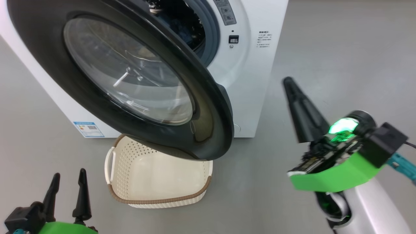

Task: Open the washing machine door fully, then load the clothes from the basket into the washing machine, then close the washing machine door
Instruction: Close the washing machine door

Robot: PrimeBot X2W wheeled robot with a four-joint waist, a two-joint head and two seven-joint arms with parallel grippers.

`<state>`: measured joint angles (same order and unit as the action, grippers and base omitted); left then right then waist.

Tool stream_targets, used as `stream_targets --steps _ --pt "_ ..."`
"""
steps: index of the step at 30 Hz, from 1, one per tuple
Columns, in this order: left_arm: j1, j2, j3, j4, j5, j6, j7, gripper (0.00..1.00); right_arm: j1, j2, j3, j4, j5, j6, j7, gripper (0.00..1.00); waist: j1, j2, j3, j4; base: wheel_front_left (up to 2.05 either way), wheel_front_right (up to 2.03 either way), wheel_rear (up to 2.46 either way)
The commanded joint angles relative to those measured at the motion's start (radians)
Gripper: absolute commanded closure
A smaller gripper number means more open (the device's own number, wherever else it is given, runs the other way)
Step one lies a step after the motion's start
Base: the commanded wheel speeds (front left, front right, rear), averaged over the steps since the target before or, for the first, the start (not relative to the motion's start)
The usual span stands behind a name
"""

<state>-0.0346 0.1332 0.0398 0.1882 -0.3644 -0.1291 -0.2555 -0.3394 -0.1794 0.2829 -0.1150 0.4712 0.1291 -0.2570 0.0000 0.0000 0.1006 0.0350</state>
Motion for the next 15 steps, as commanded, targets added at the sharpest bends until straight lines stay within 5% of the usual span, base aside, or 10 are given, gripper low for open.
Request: stream_targets --steps 1,15 --pt "-0.004 0.015 0.030 -0.030 0.014 -0.002 -0.006 0.00 -0.031 0.011 0.042 -0.037 0.007 0.002 -0.005 1.00 0.0000 0.0000 -0.005 0.008 0.00 0.00 0.00" --pt "0.013 -0.004 0.016 -0.037 0.008 -0.002 -0.006 0.00 -0.015 0.013 0.361 0.103 0.091 0.002 -0.005 1.00 0.0000 0.0000 -0.011 0.050 0.00 0.00 0.00"
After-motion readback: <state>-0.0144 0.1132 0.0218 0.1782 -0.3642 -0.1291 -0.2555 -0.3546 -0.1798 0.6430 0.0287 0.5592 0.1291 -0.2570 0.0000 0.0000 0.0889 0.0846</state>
